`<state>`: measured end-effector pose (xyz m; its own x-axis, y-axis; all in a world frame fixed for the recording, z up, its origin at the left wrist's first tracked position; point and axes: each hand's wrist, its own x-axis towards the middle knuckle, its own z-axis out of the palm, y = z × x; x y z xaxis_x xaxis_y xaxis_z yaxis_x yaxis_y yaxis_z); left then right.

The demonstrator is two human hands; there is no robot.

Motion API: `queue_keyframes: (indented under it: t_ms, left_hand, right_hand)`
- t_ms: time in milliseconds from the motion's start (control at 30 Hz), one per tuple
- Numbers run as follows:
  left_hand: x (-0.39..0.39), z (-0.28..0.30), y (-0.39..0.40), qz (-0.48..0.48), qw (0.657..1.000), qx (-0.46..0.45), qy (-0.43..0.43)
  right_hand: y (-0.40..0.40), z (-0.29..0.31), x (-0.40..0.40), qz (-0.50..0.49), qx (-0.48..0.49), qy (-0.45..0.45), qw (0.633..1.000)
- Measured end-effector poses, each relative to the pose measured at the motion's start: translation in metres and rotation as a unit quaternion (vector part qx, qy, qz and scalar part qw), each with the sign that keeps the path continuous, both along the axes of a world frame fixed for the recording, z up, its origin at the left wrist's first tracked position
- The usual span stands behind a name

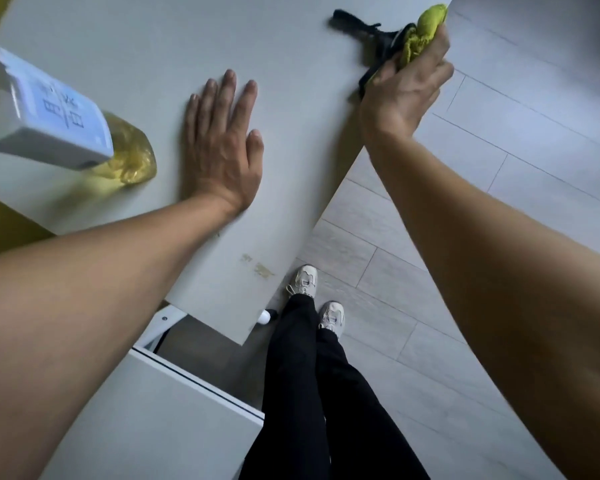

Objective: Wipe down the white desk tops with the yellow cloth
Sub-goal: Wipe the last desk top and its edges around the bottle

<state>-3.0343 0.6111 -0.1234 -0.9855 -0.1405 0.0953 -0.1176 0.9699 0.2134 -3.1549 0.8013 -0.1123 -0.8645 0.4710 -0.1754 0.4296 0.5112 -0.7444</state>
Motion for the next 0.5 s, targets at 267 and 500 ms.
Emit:
queue_keyframes:
  t_ms: [267,500]
  left_hand:
    - [0.002,0.009,0.003,0.005,0.999,-0.016,-0.032]
    - [0.004,0.013,0.003,0.003,0.998,-0.012,-0.054]
  right_hand:
    - [-0.067,0.007,0.210,0.017,-0.106,0.013,0.994]
    - [-0.067,0.008,0.230,0.033,-0.141,0.007,0.989]
